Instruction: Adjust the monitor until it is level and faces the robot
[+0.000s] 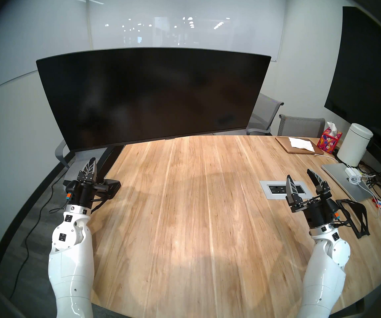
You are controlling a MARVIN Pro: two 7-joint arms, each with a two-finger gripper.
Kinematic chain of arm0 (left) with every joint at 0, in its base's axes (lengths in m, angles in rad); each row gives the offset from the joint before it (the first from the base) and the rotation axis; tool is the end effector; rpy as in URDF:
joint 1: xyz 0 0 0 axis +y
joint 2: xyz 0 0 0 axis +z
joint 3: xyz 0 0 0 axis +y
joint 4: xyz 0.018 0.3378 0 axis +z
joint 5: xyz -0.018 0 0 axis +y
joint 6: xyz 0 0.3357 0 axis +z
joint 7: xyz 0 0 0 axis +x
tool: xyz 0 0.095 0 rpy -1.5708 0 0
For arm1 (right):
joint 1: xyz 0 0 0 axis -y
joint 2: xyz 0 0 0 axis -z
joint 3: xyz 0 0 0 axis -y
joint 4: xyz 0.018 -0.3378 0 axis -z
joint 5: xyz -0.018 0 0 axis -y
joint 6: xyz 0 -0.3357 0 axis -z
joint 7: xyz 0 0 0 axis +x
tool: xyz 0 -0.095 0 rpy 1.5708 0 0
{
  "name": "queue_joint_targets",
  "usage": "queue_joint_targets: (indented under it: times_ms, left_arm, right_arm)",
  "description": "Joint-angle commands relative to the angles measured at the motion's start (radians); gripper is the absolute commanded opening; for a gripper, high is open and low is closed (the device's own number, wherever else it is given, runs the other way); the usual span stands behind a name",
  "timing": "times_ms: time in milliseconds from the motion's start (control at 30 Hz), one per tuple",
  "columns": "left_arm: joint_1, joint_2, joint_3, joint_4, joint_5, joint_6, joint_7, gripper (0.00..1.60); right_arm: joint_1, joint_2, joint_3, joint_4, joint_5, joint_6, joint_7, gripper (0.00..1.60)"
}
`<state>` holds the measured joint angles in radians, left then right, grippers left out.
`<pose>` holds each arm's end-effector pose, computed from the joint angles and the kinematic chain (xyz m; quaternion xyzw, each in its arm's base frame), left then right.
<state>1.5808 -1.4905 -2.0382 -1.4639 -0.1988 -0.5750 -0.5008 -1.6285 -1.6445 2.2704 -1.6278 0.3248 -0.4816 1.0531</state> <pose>0.3923 0.1868 -0.3359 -0.5122 0.0401 -0.8565 0.0497 0.3287 -0.1769 -0.3207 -0.4856 -0.1323 -0.8630 0.0443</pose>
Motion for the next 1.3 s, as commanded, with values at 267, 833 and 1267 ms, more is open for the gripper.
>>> queue_joint_targets:
  times_ms: [267, 833, 1267]
  left_arm:
    - [-0.136, 0.072, -0.027, 0.1, -0.027, -0.075, -0.028, 0.0]
    - [-0.2, 0.064, -0.023, 0.107, -0.03, -0.105, -0.033, 0.0]
    - [-0.241, 0.073, -0.014, 0.115, -0.023, -0.094, -0.012, 0.0]
  right_arm:
    - [0.004, -0.001, -0.001, -0.017, 0.009, 0.0, 0.002, 1.6]
    - [0.004, -0.002, -0.001, -0.018, 0.009, 0.0, 0.002, 1.6]
    - [0.003, -0.002, -0.001, -0.018, 0.01, 0.0, 0.002, 1.6]
